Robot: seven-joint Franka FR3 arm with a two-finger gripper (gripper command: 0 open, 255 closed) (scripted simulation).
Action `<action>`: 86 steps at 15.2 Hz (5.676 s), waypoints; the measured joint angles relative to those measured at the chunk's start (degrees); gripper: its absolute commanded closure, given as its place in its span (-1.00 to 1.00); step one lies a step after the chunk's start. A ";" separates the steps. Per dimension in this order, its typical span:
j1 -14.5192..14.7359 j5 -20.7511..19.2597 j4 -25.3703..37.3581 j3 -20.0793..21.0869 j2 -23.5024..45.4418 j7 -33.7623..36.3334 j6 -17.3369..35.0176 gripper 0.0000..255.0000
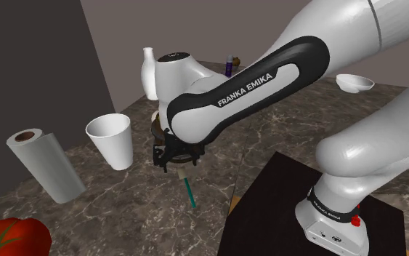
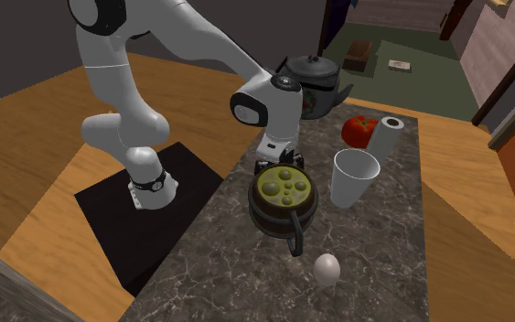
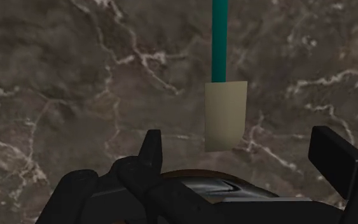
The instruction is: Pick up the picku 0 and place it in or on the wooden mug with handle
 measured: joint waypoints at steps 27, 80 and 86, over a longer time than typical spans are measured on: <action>3.01 1.80 1.83 -4.54 -3.04 -1.60 -4.87 1.00; -2.67 -25.73 40.59 -11.17 23.03 0.20 -31.00 1.00; -3.13 -25.48 35.79 -11.29 22.62 0.06 -26.39 1.00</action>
